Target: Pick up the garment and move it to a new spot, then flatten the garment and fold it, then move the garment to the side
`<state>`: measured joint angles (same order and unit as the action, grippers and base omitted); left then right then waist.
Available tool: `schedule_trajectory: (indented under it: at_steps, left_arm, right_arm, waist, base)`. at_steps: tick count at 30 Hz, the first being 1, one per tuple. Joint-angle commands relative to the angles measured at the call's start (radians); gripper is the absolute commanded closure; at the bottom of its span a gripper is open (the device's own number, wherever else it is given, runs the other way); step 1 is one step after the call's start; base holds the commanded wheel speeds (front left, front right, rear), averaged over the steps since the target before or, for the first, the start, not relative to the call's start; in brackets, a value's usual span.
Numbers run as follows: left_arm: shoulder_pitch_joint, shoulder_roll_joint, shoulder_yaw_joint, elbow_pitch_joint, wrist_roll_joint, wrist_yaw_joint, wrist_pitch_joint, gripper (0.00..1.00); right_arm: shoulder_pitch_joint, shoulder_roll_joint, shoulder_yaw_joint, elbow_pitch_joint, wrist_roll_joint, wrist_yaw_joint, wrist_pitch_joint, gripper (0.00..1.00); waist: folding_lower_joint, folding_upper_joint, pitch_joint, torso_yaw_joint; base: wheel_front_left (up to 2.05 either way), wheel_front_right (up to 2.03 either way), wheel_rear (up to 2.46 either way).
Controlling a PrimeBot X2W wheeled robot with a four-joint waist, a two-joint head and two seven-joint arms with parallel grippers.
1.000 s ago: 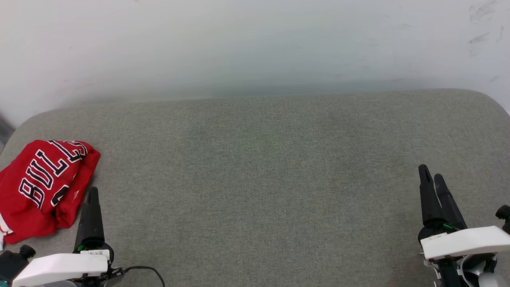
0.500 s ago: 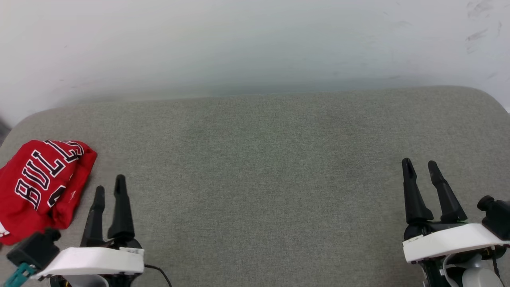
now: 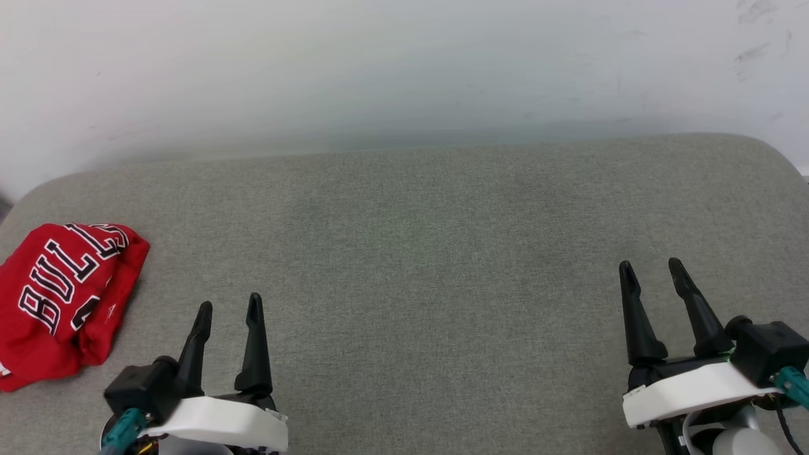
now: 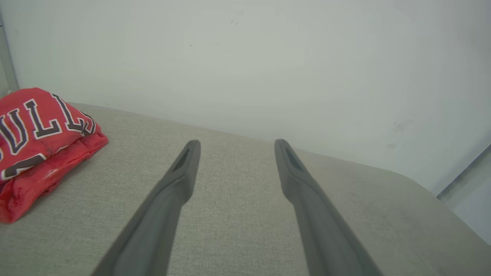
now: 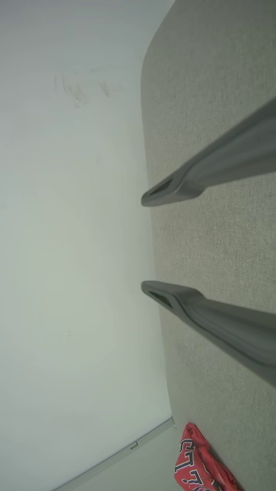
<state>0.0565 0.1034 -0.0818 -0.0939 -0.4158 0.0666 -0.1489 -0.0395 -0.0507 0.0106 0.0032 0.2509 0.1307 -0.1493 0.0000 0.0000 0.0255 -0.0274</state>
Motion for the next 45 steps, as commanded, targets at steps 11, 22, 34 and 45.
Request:
schedule_trajectory:
  at_steps: [11, 22, 34, 45]
  left_arm:
    - [-0.003, 0.105, -0.175, 0.008, 0.104, 0.158, -0.033, 0.00]
    - [0.011, 0.101, -0.200, -0.008, 0.120, 0.171, -0.059, 0.00]
    - [0.068, -0.012, -0.015, -0.013, 0.153, -0.032, -0.083, 0.00]
    - [0.085, -0.048, 0.037, 0.057, 0.284, -0.142, -0.103, 0.00]
  right_arm:
    - [0.009, 0.000, 0.005, 0.011, -0.132, 0.000, -0.032, 0.00]
    - [0.015, 0.001, 0.043, 0.014, -0.176, 0.000, -0.058, 0.00]
    - [0.029, 0.001, 0.024, 0.029, -0.038, 0.000, -0.082, 0.00]
    - [0.031, 0.001, 0.031, 0.052, -0.103, 0.000, -0.103, 0.00]
  waist:
    - [0.0000, 0.0000, 0.000, -0.002]
    - [0.0000, 0.0000, -0.001, -0.006]
    - [0.0000, 0.0000, 0.001, -0.014]
    - [0.0000, 0.0000, 0.005, -0.026]
  base:
    - [0.00, 0.00, 0.00]
    - [0.00, 0.00, 0.00]
    - [0.00, 0.00, 0.00]
    - [0.00, 0.00, 0.00]
